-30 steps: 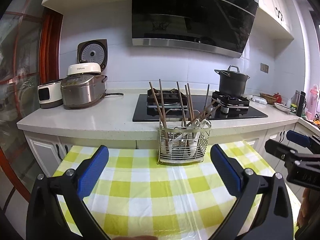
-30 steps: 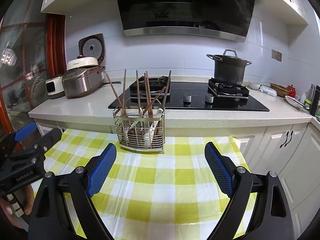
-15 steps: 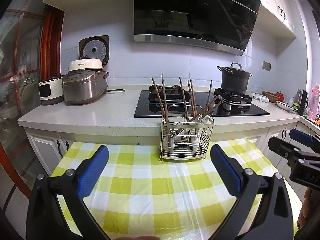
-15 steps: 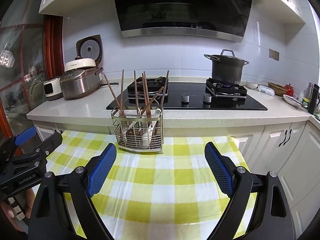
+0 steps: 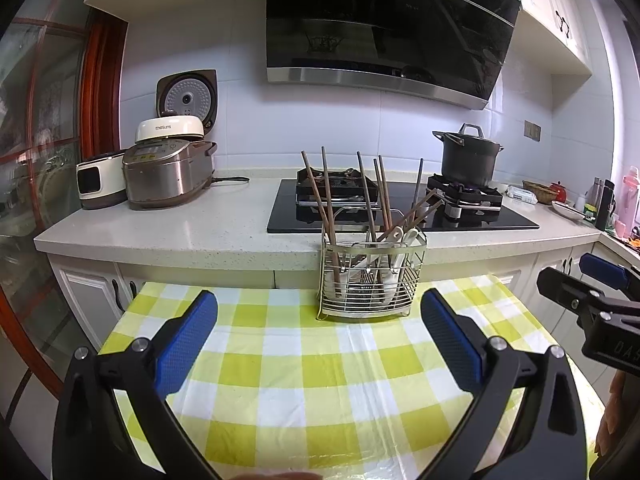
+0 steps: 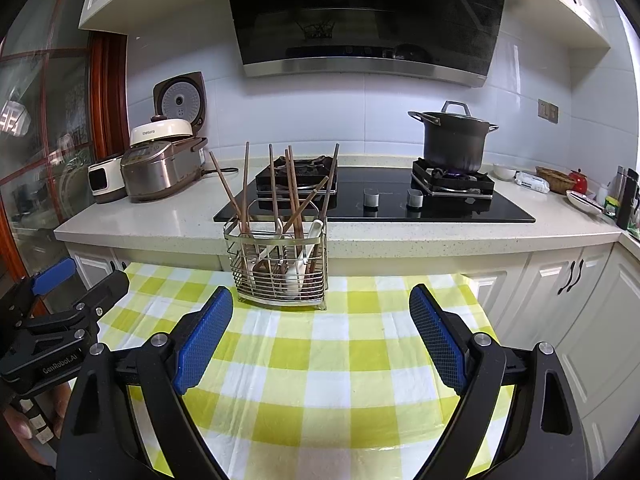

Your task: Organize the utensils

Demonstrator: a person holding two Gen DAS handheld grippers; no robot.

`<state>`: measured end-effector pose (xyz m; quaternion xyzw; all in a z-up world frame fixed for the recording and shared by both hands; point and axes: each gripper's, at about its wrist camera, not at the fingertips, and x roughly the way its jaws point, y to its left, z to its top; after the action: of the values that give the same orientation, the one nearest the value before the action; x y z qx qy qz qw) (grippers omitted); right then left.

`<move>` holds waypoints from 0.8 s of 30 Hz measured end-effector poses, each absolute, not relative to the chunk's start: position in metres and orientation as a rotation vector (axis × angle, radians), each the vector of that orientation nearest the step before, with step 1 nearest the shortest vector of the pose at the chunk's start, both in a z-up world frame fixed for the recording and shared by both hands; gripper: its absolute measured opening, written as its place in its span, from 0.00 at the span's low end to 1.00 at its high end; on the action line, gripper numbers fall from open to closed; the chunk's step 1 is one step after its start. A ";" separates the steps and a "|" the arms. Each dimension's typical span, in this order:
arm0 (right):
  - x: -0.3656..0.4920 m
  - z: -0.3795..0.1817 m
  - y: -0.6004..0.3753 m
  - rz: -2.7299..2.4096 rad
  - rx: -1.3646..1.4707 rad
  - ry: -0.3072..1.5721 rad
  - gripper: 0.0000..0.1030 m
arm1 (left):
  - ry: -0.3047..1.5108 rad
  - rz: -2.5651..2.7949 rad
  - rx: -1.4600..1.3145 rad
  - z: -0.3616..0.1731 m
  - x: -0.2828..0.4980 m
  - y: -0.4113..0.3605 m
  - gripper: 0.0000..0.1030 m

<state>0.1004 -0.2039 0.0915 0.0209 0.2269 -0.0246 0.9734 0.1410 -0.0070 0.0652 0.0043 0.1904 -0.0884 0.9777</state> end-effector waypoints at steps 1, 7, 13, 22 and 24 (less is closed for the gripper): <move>0.100 0.092 -0.204 -0.050 0.040 0.457 0.82 | 0.384 -0.178 0.009 0.065 0.141 -0.007 0.96; 0.099 0.092 -0.203 -0.051 0.045 0.452 0.82 | 0.384 -0.179 0.008 0.065 0.141 -0.007 0.96; 0.099 0.092 -0.203 -0.051 0.045 0.451 0.82 | 0.386 -0.178 0.011 0.065 0.141 -0.008 0.96; 0.099 0.092 -0.203 -0.050 0.046 0.451 0.82 | 0.371 -0.180 0.032 0.065 0.140 -0.013 0.96; 0.098 0.092 -0.204 -0.050 0.047 0.451 0.82 | 0.371 -0.182 0.026 0.065 0.139 -0.013 0.96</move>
<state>0.0980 -0.2039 0.0919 0.0235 0.2237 -0.0248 0.9741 0.1391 -0.0128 0.0646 0.0128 0.1840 -0.0905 0.9787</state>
